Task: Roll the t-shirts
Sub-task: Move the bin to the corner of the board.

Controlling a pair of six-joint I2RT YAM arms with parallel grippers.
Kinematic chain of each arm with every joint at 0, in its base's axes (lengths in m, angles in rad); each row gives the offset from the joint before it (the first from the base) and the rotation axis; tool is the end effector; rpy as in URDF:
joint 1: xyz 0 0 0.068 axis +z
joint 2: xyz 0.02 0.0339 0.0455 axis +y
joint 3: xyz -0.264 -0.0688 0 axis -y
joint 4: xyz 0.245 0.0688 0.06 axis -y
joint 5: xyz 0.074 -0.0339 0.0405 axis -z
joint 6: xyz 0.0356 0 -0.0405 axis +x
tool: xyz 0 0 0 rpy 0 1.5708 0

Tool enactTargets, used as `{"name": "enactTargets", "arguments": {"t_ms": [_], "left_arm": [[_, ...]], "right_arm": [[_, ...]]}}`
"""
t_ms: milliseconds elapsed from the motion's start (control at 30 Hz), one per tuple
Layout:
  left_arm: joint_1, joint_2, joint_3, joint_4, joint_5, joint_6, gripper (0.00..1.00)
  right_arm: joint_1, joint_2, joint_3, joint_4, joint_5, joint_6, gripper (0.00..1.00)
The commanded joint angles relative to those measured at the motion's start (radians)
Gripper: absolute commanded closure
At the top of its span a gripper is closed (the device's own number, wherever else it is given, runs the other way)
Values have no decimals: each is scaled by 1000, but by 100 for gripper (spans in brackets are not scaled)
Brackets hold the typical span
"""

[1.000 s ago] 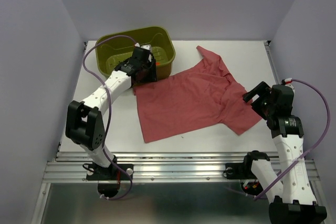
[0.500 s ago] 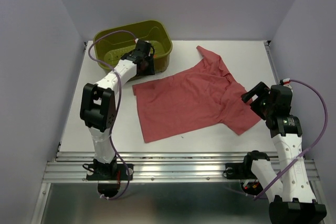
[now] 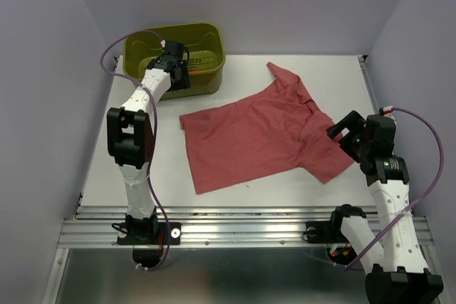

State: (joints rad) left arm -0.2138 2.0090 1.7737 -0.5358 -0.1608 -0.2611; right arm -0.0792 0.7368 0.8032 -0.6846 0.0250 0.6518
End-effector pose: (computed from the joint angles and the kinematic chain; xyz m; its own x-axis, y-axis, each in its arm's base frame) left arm 0.4532 -0.0926 0.2777 -0.6831 -0.1124 -0.7216 -0.0819 0.9936 -0.0773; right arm 0.1537 -0.0131 0.3035 -0.3990 0.6400 -0.6566 0.4295 0.7632 0.4828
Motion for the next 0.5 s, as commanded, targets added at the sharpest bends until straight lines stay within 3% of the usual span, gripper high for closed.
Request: {"name": "enactTargets", "arguments": {"t_ms": [0, 233, 467], "left_arm": [[21, 23, 75, -9, -43, 39, 41], [14, -36, 52, -39, -8, 40, 41], [-149, -332, -213, -16, 0, 10, 39]], "right_arm": [[-5, -2, -10, 53, 4, -14, 9], [-5, 29, -38, 66, -16, -34, 9], [-5, 58, -67, 80, -71, -52, 8]]}}
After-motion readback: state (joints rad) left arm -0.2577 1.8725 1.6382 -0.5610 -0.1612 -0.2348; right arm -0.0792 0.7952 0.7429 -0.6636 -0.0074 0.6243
